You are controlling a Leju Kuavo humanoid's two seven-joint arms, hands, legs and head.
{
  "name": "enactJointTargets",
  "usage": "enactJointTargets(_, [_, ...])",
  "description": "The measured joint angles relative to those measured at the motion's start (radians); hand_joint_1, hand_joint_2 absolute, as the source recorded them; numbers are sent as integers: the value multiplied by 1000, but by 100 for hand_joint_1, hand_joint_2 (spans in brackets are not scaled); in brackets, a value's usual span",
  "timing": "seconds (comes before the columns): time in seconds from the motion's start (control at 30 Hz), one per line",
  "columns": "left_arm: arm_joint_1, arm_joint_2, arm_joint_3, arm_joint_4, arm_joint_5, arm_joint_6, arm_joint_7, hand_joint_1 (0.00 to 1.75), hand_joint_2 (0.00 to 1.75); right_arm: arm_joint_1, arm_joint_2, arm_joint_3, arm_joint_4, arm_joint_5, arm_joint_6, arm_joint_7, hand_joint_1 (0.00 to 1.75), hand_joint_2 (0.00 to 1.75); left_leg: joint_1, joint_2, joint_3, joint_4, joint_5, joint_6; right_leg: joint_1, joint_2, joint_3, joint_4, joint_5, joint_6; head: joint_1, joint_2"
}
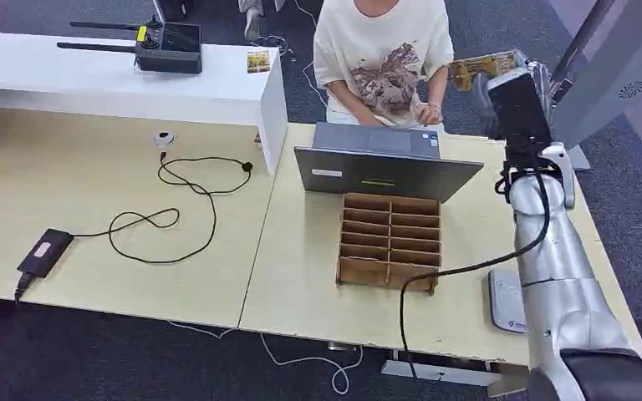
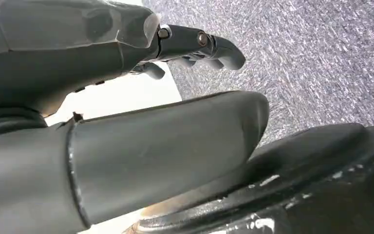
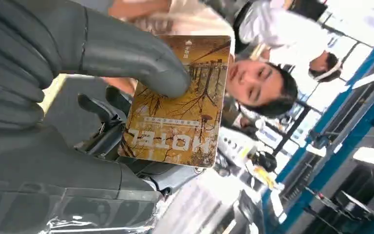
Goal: Pass the card to the sensor for recognition and then transmit it.
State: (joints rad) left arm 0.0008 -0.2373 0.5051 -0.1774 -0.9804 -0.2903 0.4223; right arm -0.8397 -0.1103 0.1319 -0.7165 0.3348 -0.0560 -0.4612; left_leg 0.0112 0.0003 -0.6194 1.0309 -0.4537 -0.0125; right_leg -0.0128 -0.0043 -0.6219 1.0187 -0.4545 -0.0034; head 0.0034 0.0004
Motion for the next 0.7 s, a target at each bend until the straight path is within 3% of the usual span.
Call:
enactJointTargets(0.1, [-1,0,5,0,-4,2,5,0,0,82,-55,-41,-102,-150,100,6,175,175,0,-1,0,0,0,1,0,-1,1,-1,0,0,0,0])
enactJointTargets(0.23, [0,0,11,0,-2,9,6,0,0,215,-144,-114,-244,-289,166,23,175,175,0,-5,-1,0,-1,2,0,-5,2,-2,-2,3,0,0])
enactJointTargets(0.5, [0,-5,24,0,-3,22,18,0,0,554,-283,-350,-460,-548,399,52,175,175,0,-8,0,0,-6,6,0,-9,5,-3,-5,7,1,0])
enactJointTargets(0.6, [-1,-4,24,0,-9,21,18,0,0,672,-308,-420,-518,-566,502,91,175,175,0,-7,1,0,-7,5,0,-8,5,-3,-7,7,0,0])
enactJointTargets(0.7, [0,-1,24,0,-15,16,17,0,0,784,-348,-450,-566,-492,580,129,175,175,0,-7,1,0,-8,5,0,-8,6,-3,-8,6,0,0])
